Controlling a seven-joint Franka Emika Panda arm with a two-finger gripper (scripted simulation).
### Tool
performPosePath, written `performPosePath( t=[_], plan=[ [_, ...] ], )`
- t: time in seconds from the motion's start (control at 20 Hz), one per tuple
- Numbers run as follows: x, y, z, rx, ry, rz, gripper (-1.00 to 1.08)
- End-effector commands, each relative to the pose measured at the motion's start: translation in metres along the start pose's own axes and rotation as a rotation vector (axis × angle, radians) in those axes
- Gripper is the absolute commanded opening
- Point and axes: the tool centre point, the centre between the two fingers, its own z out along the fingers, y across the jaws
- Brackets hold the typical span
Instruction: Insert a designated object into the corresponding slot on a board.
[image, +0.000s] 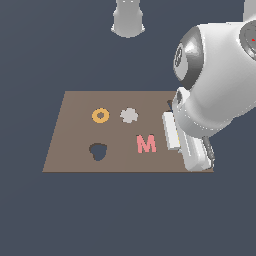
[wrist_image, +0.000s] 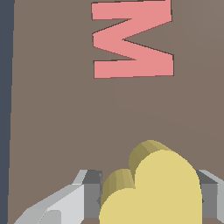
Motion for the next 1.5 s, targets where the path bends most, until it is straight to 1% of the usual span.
performPosePath(
  t=[0.0, 0.2, 0.4, 0.55, 0.85, 1.05, 1.25, 1.45],
  plan=[
    [0.001, 0.0, 0.0, -0.001, 0.0, 0.001, -1.0],
    [0.014, -0.003, 0.0, -0.001, 0.0, 0.015, -1.0],
    [0.046, -0.009, -0.001, -0.001, 0.0, 0.047, -1.0],
    [0.081, -0.014, -0.002, 0.0, 0.0, 0.084, -1.0],
    [0.172, -0.023, -0.005, 0.0, 0.001, 0.176, -1.0],
    [0.216, -0.025, -0.006, 0.0, 0.001, 0.221, -1.0],
    [0.243, -0.026, -0.007, 0.0, 0.001, 0.248, -1.0],
    [0.251, -0.026, -0.007, 0.0, 0.001, 0.257, -1.0]
  ],
)
